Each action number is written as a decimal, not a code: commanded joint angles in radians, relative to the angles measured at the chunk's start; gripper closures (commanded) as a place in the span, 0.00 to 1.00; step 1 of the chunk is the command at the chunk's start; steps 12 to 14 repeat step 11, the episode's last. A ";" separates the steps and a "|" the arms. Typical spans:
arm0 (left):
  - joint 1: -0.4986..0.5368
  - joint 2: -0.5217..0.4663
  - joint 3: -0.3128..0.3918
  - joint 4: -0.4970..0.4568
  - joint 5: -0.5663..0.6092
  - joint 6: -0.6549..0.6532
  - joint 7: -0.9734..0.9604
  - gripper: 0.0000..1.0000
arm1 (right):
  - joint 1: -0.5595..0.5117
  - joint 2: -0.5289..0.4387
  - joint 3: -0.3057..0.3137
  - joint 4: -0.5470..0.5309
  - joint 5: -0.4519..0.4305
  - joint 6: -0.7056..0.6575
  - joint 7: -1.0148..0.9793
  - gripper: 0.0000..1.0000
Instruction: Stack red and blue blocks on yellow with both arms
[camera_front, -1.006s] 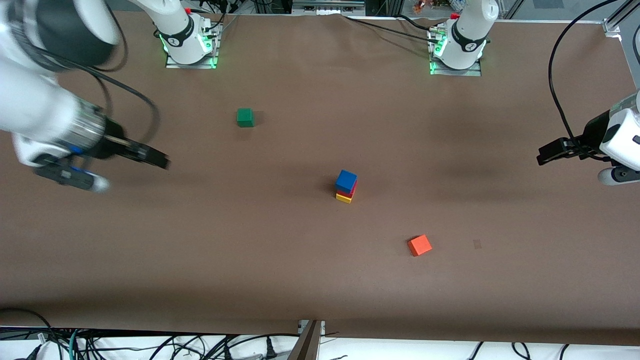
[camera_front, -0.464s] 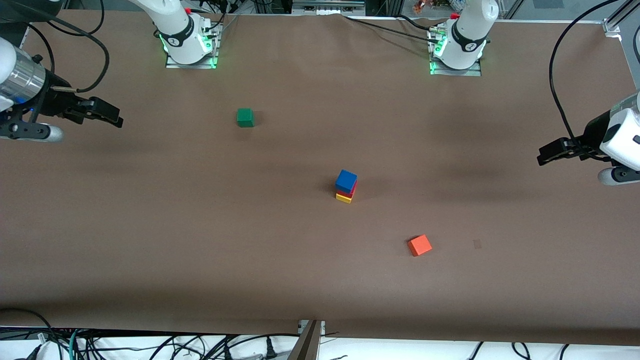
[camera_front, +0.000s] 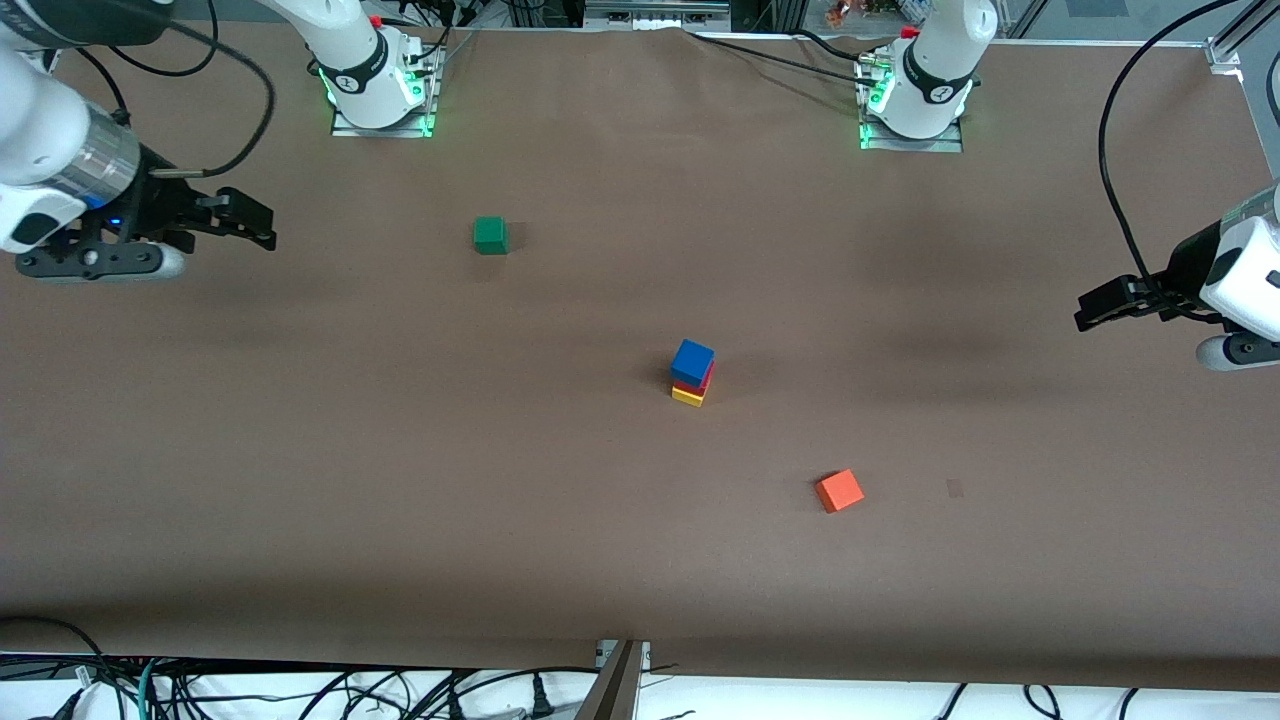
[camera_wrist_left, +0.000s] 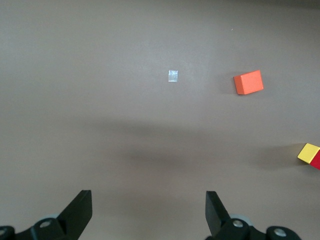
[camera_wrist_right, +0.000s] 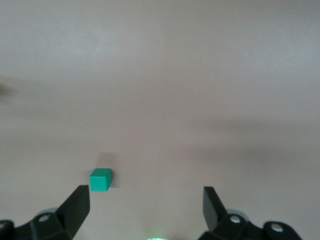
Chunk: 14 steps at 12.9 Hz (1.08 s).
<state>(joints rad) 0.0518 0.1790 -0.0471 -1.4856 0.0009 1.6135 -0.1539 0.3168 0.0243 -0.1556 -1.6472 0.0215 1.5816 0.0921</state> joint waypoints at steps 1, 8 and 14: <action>0.005 0.007 0.001 0.016 -0.016 0.002 0.024 0.00 | 0.001 -0.004 0.028 0.015 -0.023 0.003 0.003 0.00; 0.005 0.007 0.001 0.016 -0.018 0.002 0.022 0.00 | -0.002 0.017 0.024 0.063 -0.015 -0.006 -0.008 0.00; 0.003 0.007 0.001 0.016 -0.018 0.002 0.022 0.00 | -0.002 0.023 0.024 0.063 -0.014 -0.006 -0.009 0.00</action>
